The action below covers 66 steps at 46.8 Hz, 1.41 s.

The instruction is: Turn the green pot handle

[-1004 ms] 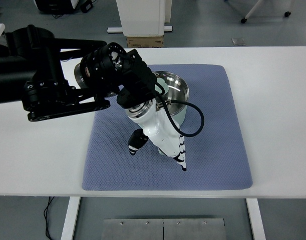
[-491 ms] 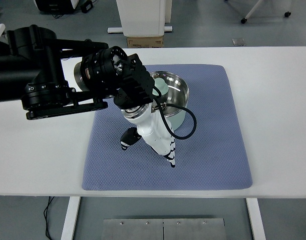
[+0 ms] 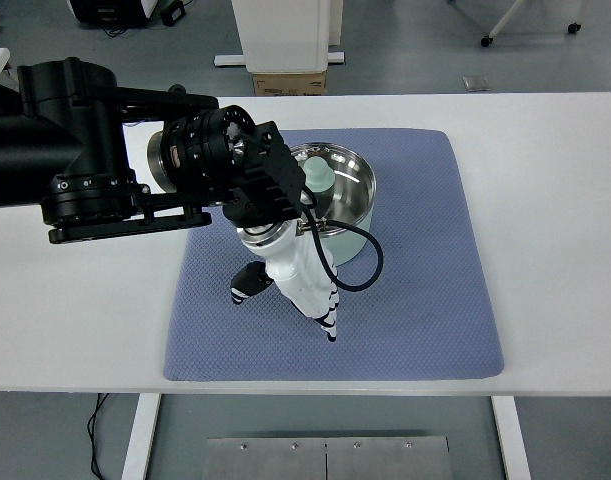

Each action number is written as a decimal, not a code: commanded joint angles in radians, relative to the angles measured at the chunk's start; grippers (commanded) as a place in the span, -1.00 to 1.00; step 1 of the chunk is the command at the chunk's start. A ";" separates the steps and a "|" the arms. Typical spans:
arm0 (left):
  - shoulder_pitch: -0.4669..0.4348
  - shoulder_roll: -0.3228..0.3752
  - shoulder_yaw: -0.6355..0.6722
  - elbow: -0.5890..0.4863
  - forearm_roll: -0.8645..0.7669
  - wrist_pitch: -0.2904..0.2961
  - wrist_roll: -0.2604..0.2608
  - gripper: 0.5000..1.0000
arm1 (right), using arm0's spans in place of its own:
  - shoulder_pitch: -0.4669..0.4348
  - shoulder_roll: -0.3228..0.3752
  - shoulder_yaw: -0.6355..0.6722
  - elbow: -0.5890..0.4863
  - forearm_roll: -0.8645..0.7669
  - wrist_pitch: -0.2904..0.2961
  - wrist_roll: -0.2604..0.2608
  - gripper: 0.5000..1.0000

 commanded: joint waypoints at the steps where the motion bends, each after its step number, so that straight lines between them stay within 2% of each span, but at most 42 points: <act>1: -0.004 0.003 0.010 -0.001 0.006 0.000 0.000 1.00 | 0.000 0.000 0.000 0.000 0.000 0.000 0.002 1.00; 22: -0.018 0.017 0.048 -0.024 0.083 0.000 0.000 1.00 | 0.000 0.000 0.000 0.000 0.000 0.000 0.000 1.00; 38: -0.036 0.055 0.105 -0.055 0.124 0.000 0.000 1.00 | 0.000 0.000 0.000 0.000 0.000 0.000 0.000 1.00; 66: -0.059 0.097 0.122 -0.061 0.233 0.000 0.000 1.00 | 0.000 0.000 0.000 0.000 0.000 0.000 0.000 1.00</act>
